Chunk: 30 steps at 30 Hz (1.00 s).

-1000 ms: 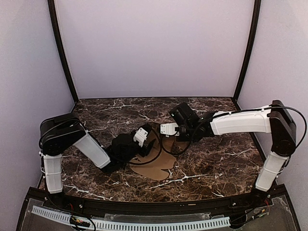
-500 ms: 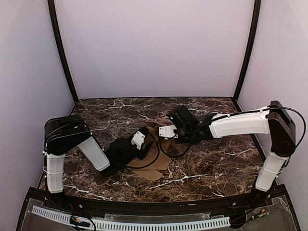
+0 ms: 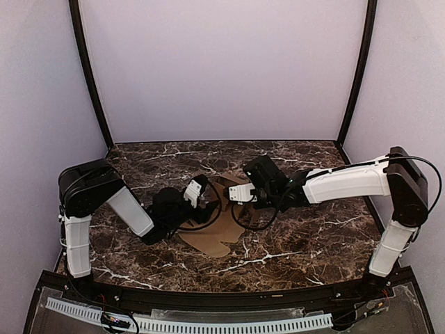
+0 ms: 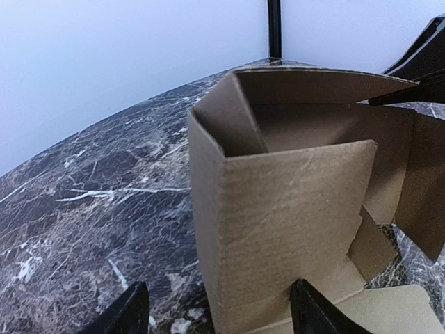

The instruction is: Fold the paper box

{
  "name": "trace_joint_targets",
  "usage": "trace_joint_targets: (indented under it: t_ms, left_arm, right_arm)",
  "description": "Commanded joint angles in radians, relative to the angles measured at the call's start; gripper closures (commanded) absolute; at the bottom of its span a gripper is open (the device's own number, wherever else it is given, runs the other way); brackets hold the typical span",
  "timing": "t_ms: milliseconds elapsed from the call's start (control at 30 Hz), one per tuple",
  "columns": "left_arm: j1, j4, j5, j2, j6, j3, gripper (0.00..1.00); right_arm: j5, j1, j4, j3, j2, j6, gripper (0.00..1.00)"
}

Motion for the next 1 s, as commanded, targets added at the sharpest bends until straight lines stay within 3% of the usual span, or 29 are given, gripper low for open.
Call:
trace_joint_targets:
  t_ms: [0, 233, 400, 700, 967]
  left_arm:
    - [-0.001, -0.065, 0.059, -0.006, 0.022, 0.058, 0.30]
    - [0.000, -0.044, 0.055, 0.024, 0.030, 0.097, 0.37]
    - [0.003, -0.037, 0.162, 0.011, 0.046, 0.059, 0.27]
    - [0.031, -0.063, 0.293, -0.003, 0.030, 0.045, 0.28]
    - [0.066, -0.040, 0.327, -0.033, 0.026, -0.002, 0.25]
  right_arm:
    - [-0.043, 0.031, 0.005, 0.017, 0.013, 0.001, 1.00]
    - [-0.020, 0.058, 0.003, 0.000, 0.030, -0.007, 0.99]
    - [-0.021, 0.058, -0.008, 0.007, 0.031, 0.001, 0.99]
    - [-0.023, 0.058, -0.006, 0.011, 0.040, -0.008, 0.99]
    - [-0.003, 0.055, 0.015, 0.015, 0.036, -0.027, 0.98]
